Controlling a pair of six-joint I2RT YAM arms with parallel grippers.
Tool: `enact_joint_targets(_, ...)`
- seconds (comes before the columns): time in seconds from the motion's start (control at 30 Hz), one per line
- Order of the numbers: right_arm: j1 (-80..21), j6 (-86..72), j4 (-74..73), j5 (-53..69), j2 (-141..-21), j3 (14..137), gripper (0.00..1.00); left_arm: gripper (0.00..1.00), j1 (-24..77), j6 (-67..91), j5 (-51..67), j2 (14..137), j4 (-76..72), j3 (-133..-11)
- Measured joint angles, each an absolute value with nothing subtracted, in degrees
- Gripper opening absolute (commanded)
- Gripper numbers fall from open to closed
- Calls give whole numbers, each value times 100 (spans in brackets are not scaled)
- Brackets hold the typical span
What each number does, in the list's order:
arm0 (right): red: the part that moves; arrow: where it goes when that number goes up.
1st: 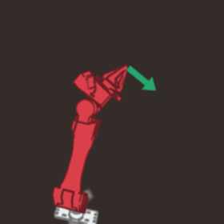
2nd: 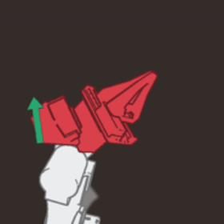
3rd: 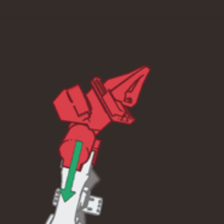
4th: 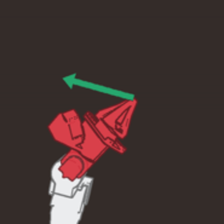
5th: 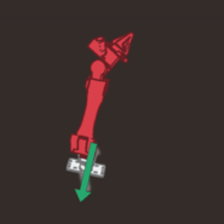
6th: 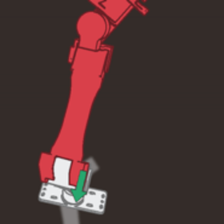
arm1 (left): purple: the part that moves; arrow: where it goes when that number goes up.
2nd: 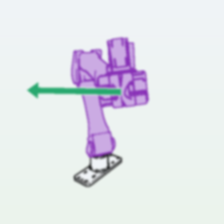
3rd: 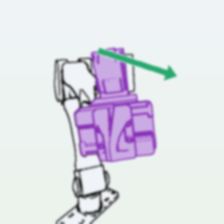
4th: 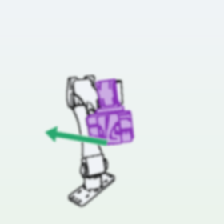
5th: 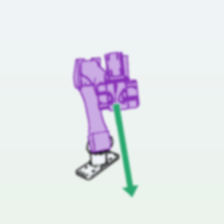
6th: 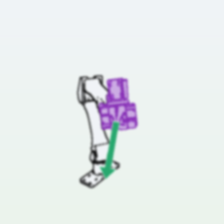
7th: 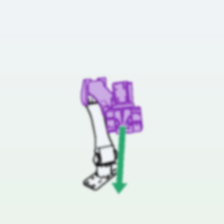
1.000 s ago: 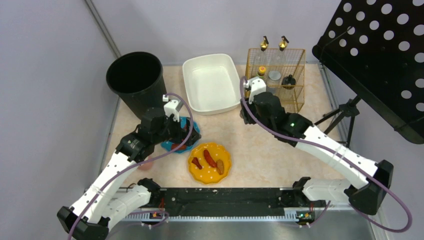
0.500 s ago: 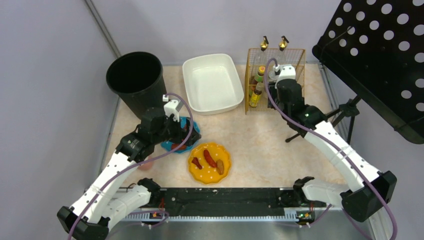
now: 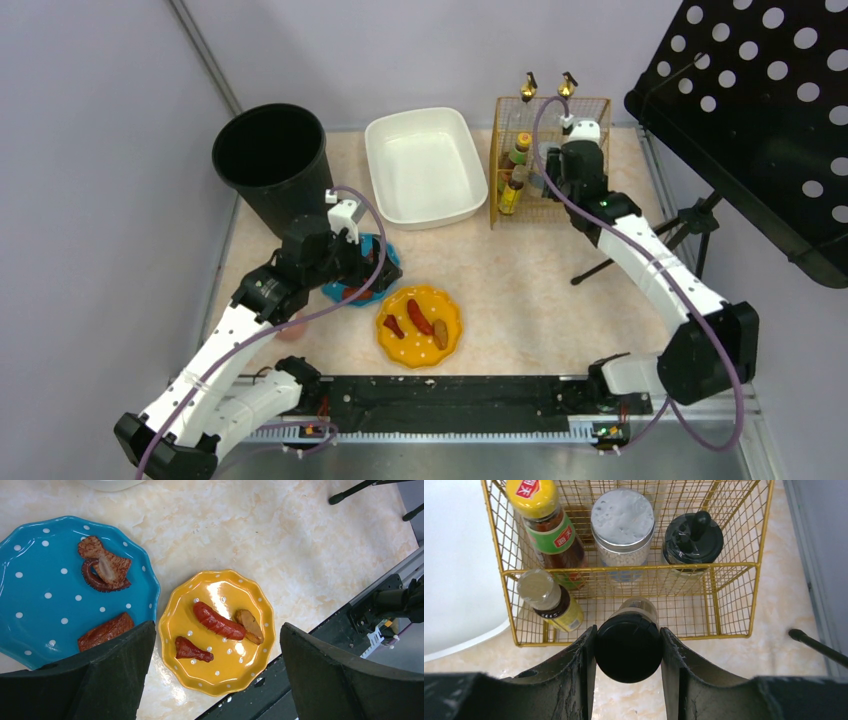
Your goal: Clear the kitchen counter
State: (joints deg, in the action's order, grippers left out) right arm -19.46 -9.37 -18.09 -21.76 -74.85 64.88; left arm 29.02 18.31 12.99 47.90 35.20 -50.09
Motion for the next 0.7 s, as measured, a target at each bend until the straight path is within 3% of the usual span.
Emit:
enact_joint_targets(0.53, -1658, -1251, -1352, -1350, -8799, 6495, 0, 99, 2902, 1831, 1299, 4790, 3522, -5009)
enact_joint_targets(0.7, -1658, -1328, -1210, -1302, -9028, 6495, 27, 99, 2902, 1831, 1299, 4790, 3522, -5009)
